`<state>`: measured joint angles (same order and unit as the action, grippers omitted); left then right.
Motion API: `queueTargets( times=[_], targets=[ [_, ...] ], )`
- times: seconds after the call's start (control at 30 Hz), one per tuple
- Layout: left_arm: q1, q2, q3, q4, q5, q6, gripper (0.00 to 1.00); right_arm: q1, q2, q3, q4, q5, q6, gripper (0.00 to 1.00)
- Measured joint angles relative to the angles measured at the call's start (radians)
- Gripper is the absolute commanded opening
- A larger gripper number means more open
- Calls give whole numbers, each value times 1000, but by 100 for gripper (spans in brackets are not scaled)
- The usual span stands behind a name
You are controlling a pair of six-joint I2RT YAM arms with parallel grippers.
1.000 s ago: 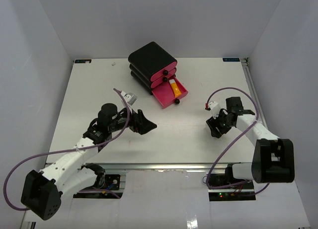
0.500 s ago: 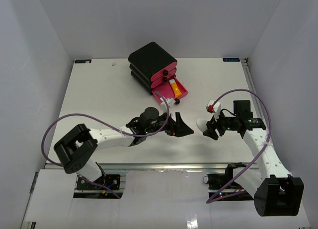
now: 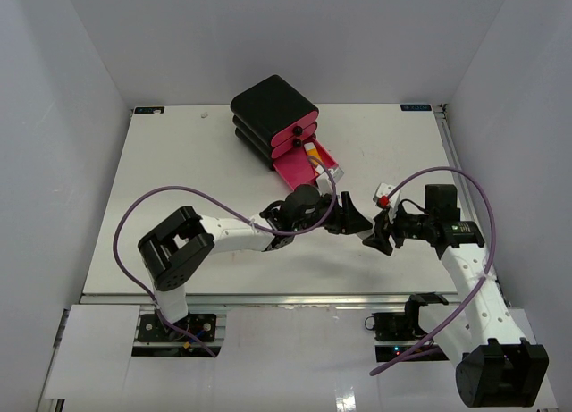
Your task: Organize the makeup
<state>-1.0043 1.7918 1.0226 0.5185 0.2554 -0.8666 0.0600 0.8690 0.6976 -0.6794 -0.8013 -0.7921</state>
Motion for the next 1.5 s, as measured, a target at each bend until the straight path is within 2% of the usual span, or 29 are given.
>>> queueTargets(
  times=[0.1,0.2,0.27,0.37,0.53,0.8,1.03,1.2,1.3,1.5],
  targets=[
    [-1,4,9,-12,-12,-2,60,1,-4,-6,0,-7,-1,17],
    [-1,4,9,-17,-12,-8,45,1,-5,-9,-2,-7,-1,19],
    [-2,4,13,-16,-6,-13,32,1,-5,-11,-1,-3,-1,34],
    [-6,4,19,-26,-7,-29,20,-1,-8,-18,8,7,-2,61],
    [-6,4,19,-44,-4,-24,15,-3,-15,-28,17,10,16,91],
    [23,-32,-9,-180,-28,80,13,-33,-45,-38,39,38,37,90],
    [190,-109,-5,-384,-114,240,13,-83,-81,-38,47,43,33,90],
    [270,-119,103,-531,-262,429,13,-109,-86,-38,49,42,33,90],
    [261,-96,225,-606,-360,576,13,-116,-87,-38,50,42,33,90],
    [249,20,402,-632,-535,861,13,-134,-97,-38,50,40,32,90]
  ],
)
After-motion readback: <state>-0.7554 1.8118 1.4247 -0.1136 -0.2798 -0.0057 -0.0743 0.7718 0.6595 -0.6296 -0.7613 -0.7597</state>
